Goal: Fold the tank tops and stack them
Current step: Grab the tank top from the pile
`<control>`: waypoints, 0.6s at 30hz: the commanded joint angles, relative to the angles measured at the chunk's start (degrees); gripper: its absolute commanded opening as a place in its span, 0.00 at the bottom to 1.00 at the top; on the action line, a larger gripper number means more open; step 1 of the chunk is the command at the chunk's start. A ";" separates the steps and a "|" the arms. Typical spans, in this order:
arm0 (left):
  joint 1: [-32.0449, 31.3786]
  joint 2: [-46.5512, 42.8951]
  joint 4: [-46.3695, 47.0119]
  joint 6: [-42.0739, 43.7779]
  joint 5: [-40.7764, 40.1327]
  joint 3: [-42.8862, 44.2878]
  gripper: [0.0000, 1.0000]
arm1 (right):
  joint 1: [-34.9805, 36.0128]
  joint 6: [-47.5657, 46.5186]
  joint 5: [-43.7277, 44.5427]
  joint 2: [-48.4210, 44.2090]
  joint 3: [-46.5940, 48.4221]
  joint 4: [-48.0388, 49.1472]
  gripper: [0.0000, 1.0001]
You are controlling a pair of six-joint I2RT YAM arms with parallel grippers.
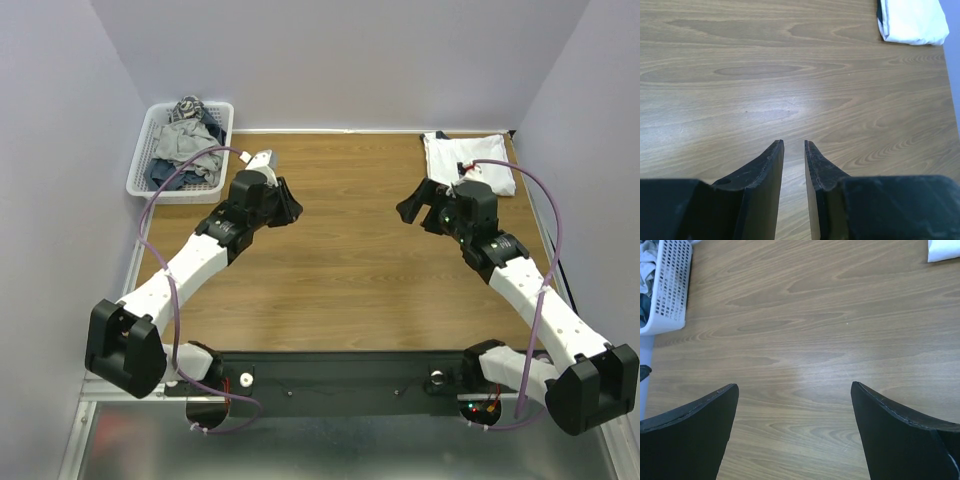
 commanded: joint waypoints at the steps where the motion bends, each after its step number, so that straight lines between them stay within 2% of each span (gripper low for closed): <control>1: -0.07 -0.74 0.55 -0.90 -1.36 3.64 0.35 | -0.33 -2.28 -2.60 -0.96 0.43 -0.16 1.00; 4: 0.11 0.04 -0.07 -1.69 -3.82 4.87 0.35 | -0.33 -2.81 -2.86 -0.61 1.04 -1.39 1.00; 7: 1.94 3.29 -3.58 -2.83 -11.10 9.43 0.35 | -0.33 -2.81 -3.47 -0.70 1.31 -2.10 1.00; 9: 7.82 5.66 -7.27 -4.59 -12.26 14.62 0.35 | -0.33 -2.72 -4.70 -0.87 1.13 -2.10 1.00; 12: 14.15 9.27 -6.49 -8.10 -11.82 17.78 0.35 | -0.33 -2.63 -5.76 -0.70 0.78 -2.10 1.00; 14: 18.38 12.33 -6.22 -8.90 -16.55 20.50 0.35 | -0.33 -2.46 -6.72 -0.35 0.52 -2.10 1.00; 15: 20.74 13.74 -6.57 -9.16 -20.40 21.74 0.38 | -0.42 -2.37 -7.34 -0.26 0.52 -2.10 1.00; 18: 24.44 20.51 -6.66 -9.51 -23.15 27.19 0.48 | -0.33 -2.28 -9.36 -0.08 0.52 -2.10 1.00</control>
